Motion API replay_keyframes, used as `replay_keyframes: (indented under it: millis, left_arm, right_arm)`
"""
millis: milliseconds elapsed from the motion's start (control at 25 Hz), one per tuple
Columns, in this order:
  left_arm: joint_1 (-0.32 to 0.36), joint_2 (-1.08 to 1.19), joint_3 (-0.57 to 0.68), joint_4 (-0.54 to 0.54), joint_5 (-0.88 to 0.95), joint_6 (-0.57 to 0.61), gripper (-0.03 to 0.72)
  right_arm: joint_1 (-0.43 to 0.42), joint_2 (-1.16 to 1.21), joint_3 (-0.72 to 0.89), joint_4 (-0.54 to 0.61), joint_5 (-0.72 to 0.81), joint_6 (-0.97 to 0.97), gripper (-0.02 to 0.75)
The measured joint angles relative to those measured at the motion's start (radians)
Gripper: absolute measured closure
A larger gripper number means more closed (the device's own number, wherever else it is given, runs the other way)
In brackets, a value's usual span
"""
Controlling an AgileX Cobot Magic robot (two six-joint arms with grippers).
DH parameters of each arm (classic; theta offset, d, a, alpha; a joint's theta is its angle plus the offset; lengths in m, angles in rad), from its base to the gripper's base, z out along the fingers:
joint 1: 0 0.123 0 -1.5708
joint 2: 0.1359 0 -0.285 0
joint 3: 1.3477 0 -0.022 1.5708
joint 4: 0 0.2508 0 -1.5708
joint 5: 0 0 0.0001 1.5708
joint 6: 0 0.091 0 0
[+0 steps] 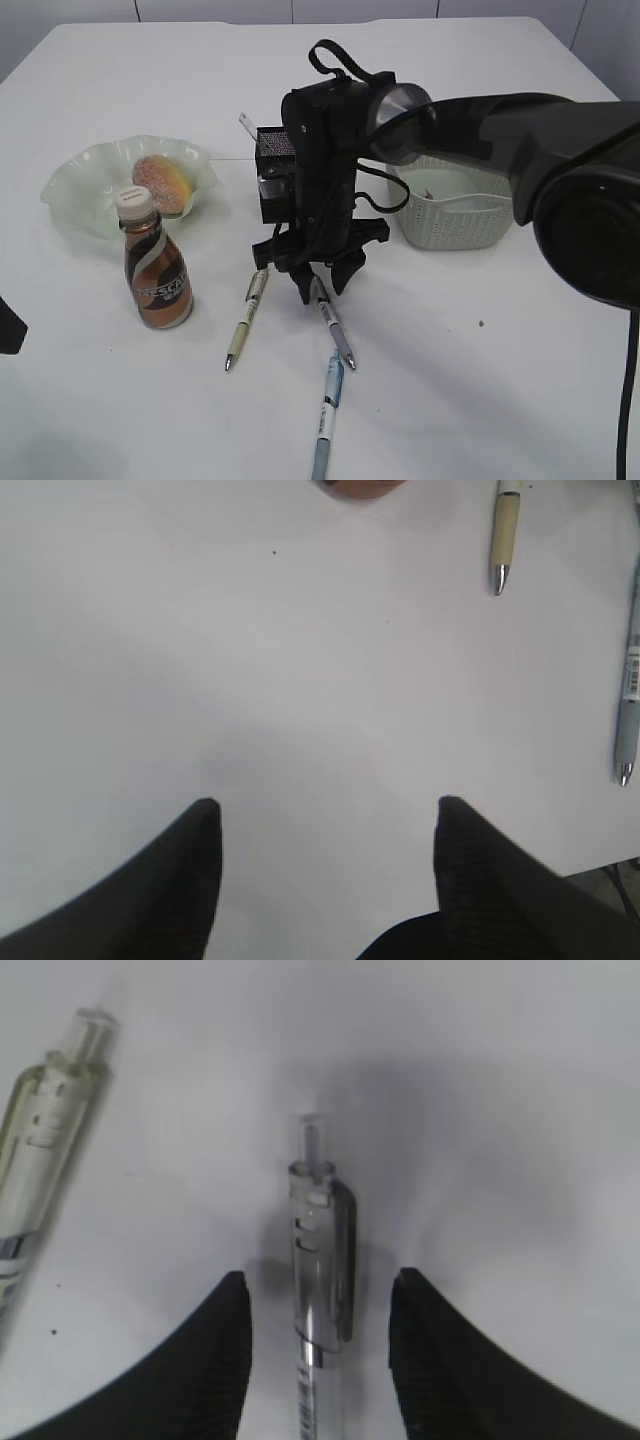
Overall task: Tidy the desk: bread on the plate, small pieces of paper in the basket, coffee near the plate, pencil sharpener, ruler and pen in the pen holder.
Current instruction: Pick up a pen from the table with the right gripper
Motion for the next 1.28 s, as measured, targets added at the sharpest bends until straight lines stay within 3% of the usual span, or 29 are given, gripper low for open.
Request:
replay_keyframes:
  millis: [240,760,1080,1280]
  left_arm:
    - [0.0,0.0,0.0,0.0,-0.002,0.0,0.202]
    - [0.0,0.0,0.0,0.0,-0.007,0.002,0.202]
    - [0.0,0.0,0.0,0.0,-0.007,0.002,0.202]
    - [0.0,0.0,0.0,0.0,-0.009,0.002,0.202]
  right_arm:
    - [0.0,0.01,0.0,0.0,-0.002,0.015,0.407]
    - [0.0,0.01,0.0,0.0,-0.002,0.019,0.514]
    - [0.0,0.01,0.0,0.0,-0.002,0.019,0.618]
    - [0.0,0.01,0.0,0.0,-0.002,0.019,0.637]
